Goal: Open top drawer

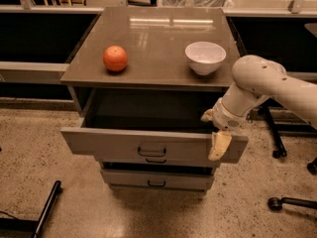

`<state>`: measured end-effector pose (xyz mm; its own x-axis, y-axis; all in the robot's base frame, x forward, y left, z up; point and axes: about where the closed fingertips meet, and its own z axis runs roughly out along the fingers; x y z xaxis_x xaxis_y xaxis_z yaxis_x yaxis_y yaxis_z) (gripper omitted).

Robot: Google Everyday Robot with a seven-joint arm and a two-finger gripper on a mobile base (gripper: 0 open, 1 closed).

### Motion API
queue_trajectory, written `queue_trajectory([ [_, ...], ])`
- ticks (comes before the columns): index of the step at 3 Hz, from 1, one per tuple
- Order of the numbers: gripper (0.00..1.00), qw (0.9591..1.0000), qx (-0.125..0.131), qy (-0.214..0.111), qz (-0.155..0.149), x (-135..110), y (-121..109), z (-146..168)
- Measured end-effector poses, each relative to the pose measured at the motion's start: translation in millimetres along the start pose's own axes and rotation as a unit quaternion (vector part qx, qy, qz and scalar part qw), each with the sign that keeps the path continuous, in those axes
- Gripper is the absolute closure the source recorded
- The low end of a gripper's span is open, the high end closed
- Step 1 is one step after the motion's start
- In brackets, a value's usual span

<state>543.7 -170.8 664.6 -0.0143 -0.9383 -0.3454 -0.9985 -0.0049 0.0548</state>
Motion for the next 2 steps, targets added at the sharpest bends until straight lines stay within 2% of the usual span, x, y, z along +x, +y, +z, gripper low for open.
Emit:
queue_trajectory([
  [1,0.00,0.9999,-0.010,-0.007,0.004,1,2,2],
  [2,0.17,0.9993,-0.035,-0.011,0.008,-3,24,1],
])
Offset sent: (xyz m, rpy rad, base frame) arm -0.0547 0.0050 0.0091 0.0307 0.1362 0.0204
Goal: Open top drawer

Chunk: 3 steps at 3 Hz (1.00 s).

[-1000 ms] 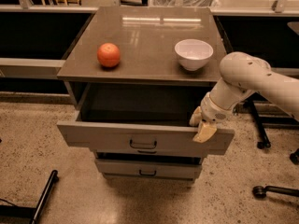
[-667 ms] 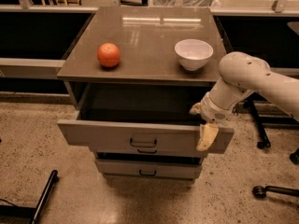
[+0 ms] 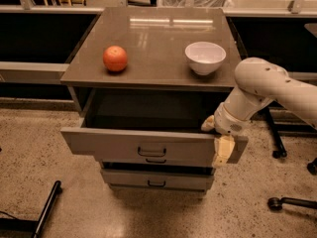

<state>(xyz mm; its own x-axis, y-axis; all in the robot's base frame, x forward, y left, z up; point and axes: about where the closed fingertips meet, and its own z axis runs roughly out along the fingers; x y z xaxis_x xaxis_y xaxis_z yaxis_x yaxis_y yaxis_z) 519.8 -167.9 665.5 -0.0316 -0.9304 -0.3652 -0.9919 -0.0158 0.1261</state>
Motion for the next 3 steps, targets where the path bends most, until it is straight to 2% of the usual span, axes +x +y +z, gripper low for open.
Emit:
queue_trajectory([
  [1,0.33,0.9992,-0.038,0.010,-0.006,-13,31,0],
  [2,0.33,0.9984,-0.053,0.014,-0.010,-19,44,-1],
  [3,0.36,0.9985,-0.053,0.013,-0.010,-23,54,-14],
])
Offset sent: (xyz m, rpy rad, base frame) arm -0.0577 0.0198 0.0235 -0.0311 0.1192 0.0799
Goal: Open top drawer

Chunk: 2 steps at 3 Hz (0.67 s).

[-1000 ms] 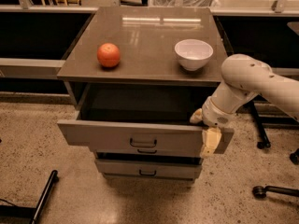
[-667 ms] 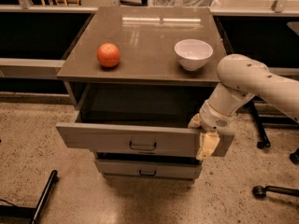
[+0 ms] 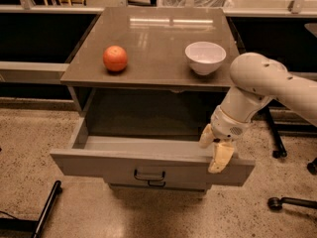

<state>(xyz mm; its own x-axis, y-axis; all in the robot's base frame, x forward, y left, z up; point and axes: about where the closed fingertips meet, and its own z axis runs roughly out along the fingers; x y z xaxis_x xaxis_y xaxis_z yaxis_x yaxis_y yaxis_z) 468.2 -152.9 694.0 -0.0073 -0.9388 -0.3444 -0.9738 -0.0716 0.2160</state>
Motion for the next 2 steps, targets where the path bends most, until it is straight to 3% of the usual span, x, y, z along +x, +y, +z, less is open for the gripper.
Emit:
queue_trajectory([
  [1,0.41,0.9998,0.016,0.002,-0.010,-5,3,-20],
  [2,0.60,0.9975,0.055,0.039,-0.019,-7,-18,-38],
])
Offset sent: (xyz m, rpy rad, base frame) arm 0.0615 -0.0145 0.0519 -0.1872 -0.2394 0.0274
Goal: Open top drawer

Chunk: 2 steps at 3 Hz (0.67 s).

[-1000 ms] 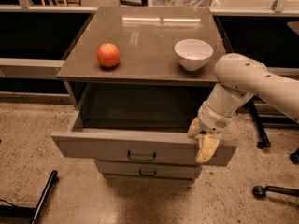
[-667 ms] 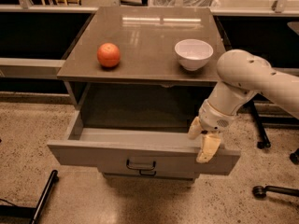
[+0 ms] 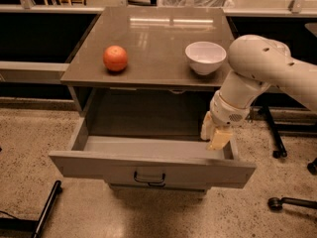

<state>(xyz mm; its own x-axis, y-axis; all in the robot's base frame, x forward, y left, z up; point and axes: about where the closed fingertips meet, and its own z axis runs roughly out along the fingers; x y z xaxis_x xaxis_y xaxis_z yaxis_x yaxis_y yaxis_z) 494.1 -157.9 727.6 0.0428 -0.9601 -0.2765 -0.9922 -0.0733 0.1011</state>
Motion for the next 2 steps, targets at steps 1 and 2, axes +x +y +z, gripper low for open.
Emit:
queue_trajectory([
  [1,0.78,0.9994,0.033,0.010,-0.004,17,-27,8],
  [2,0.85,0.9990,0.045,0.002,0.003,39,-38,39],
])
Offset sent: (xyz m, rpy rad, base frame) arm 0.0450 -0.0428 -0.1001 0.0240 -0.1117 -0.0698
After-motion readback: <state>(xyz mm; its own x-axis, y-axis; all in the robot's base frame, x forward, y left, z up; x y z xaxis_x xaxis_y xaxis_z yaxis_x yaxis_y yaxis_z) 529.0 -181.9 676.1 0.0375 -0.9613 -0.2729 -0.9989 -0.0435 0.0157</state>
